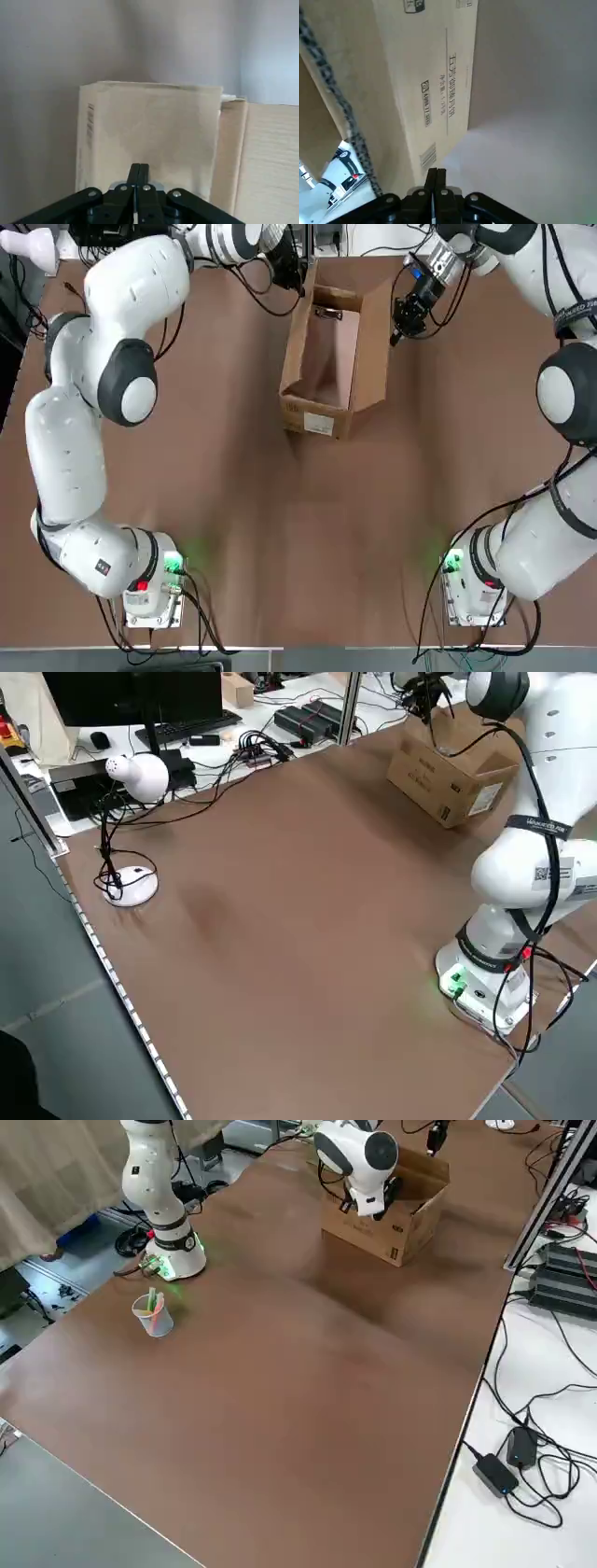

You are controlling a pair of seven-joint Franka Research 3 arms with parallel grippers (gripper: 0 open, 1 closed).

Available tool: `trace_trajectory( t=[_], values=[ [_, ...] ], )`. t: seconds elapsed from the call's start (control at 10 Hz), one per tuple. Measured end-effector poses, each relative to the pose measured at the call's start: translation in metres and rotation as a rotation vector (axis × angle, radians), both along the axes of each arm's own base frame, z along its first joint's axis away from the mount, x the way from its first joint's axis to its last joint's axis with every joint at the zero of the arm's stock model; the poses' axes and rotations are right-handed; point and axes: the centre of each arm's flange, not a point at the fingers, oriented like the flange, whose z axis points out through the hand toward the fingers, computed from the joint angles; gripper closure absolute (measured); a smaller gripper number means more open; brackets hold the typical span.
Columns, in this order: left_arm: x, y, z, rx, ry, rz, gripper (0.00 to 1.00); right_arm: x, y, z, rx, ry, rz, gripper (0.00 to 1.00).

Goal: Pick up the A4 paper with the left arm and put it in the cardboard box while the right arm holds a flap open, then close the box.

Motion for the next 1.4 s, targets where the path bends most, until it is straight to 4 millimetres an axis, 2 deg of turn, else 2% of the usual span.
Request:
trace_trajectory(
  t=[0.3, 0.6, 0.9, 1.1, 1.4],
  values=[
    [-0.013, -0.025, -0.011, 0.011, -0.016, 0.007, 0.99, -0.003, 0.027, 0.015, 0.025, -0.008, -0.043, 0.99],
    [-0.014, -0.032, -0.035, 0.034, -0.025, 0.000, 0.99, -0.004, 0.057, 0.026, 0.016, -0.033, -0.081, 0.99],
    [-0.014, -0.035, -0.046, 0.048, -0.032, -0.006, 0.99, -0.009, 0.089, 0.027, 0.011, -0.067, -0.117, 0.99],
    [-0.015, -0.037, -0.046, 0.057, -0.042, -0.014, 0.99, -0.011, 0.109, 0.024, 0.006, -0.092, -0.146, 0.99],
    [-0.016, -0.039, -0.048, 0.061, -0.049, -0.019, 0.99, -0.013, 0.132, 0.003, -0.005, -0.114, -0.183, 0.99]
  ],
)
